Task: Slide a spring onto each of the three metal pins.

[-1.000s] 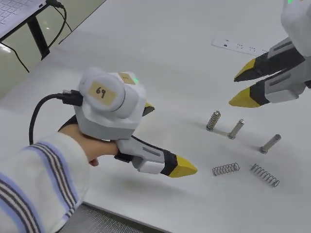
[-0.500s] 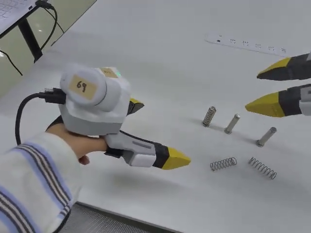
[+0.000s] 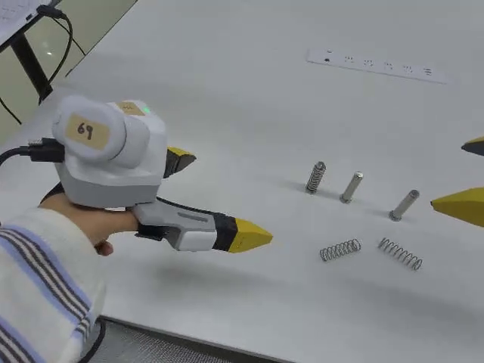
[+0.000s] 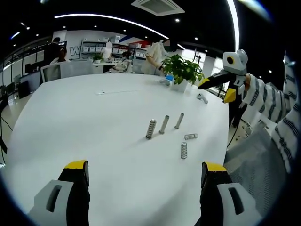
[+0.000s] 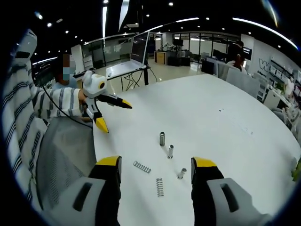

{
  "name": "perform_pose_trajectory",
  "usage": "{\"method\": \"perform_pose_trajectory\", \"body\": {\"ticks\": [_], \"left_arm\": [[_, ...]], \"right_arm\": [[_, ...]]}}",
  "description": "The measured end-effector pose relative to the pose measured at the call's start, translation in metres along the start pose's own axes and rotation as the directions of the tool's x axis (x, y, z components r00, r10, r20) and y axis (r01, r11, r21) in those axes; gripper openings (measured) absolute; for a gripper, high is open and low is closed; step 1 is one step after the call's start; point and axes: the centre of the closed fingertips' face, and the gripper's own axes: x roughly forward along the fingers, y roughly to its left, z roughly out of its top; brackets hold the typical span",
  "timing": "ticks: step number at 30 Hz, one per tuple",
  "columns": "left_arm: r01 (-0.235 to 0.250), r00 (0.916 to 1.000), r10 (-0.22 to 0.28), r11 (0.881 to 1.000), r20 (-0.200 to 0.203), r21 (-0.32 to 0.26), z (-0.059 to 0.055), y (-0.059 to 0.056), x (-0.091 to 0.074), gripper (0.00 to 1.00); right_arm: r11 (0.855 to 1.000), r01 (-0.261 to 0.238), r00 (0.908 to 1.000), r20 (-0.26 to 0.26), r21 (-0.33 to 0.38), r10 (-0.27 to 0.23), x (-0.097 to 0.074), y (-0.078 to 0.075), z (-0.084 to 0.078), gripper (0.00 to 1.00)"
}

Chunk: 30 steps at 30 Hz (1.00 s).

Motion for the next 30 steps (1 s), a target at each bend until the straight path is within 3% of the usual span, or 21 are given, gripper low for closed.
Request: {"method": "perform_pose_trajectory", "body": {"ticks": [8,15,20,23,30], "left_arm": [[0.009,0.9999,-0.009,1.0,0.011,0.009,0.002,-0.003,-0.001,0.98],[0.026,0.9997,-0.026,1.0,-0.004,0.006,-0.001,-0.007,0.0,0.98],[0.04,0.9991,-0.04,0.999,-0.015,-0.006,-0.005,-0.011,-0.001,0.98],[0.045,0.9987,-0.045,0.999,-0.023,-0.009,-0.007,-0.013,-0.002,0.98],[0.051,0.9982,-0.052,0.999,-0.031,-0.018,-0.011,-0.014,-0.002,0.98]], "right_arm": [[0.996,0.046,0.9963,0.069,0.081,-0.052,-0.016,0.002,-0.016,0.65],[0.988,0.066,0.994,0.078,0.141,-0.078,-0.021,0.004,-0.038,0.67],[0.98,0.095,0.9872,0.11,0.177,-0.116,-0.022,0.0,-0.047,0.7],[0.973,0.117,0.9797,0.137,0.201,-0.146,-0.023,-0.003,-0.051,0.77],[0.964,0.129,0.9775,0.134,0.232,-0.163,-0.02,-0.001,-0.064,0.87]]}}
